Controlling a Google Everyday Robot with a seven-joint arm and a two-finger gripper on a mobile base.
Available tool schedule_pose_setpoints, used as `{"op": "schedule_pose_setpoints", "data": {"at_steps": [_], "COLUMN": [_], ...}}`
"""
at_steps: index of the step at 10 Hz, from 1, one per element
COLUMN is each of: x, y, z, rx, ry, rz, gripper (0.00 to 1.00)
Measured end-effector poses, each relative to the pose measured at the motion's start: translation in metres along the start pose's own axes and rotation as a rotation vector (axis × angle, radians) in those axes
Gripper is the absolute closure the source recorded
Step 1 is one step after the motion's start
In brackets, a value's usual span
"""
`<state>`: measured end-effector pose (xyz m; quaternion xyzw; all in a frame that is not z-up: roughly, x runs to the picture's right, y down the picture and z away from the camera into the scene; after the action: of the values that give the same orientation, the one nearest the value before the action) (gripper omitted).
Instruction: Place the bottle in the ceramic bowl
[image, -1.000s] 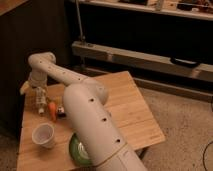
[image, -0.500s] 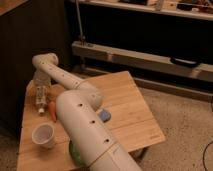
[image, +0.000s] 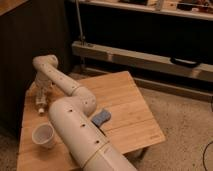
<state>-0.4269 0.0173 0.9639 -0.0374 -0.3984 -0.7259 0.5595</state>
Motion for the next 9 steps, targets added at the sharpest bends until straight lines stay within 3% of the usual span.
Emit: {"op": "schedule_pose_setpoints", "data": {"at_steps": [5, 7, 9], "x": [-0.009, -0.014, -0.025], "y": [0.01, 0.025, 0.041], "z": [-0.003, -0.012, -0.027], "rx": [-0.042, -0.063, 0.0], "ry": [-0.036, -0.03, 0.014], "rz": [0.031, 0.076, 0.11], "gripper": [0.67, 0.91, 1.0]}}
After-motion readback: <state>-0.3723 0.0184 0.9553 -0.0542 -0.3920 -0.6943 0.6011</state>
